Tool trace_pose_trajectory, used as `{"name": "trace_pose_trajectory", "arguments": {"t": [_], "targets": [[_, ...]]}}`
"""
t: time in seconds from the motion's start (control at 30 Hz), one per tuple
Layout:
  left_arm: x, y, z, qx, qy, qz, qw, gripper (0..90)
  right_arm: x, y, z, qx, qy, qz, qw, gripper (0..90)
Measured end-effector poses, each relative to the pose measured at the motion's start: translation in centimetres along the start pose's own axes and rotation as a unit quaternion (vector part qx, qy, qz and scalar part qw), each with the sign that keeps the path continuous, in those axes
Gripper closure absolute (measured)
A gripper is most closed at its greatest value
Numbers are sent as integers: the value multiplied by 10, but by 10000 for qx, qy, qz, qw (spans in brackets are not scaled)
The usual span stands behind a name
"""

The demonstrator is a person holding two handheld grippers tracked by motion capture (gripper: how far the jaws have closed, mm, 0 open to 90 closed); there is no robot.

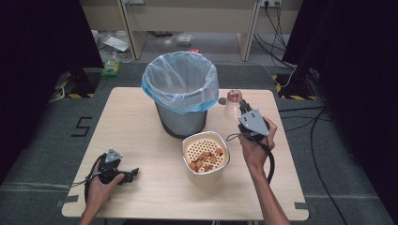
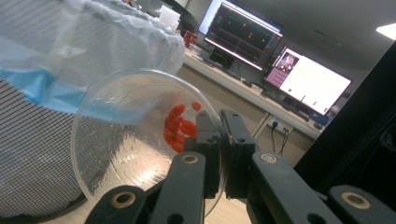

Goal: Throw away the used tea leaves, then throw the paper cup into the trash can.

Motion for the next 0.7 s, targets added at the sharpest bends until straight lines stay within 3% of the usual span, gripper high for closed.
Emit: {"name": "trace_pose_trajectory", "arguments": {"t": [0.43,0.7], "targets": [[0,0,0,-6,-3,-3,10000,0,18,19,38,354,35,-162,9992,868],[0,0,0,-16,-4,-4,10000,0,30,46,50,303,-16,-107,9995,868]]}}
Point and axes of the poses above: each handheld gripper's, and its own axes: x roughly forward along the jaws, y roughly out of its top, z roughly to its right, the point moved 7 cm from there along x, roughly forward along the jaws, and after that the axes turned 7 degrees about y, right-handed, at the moved point
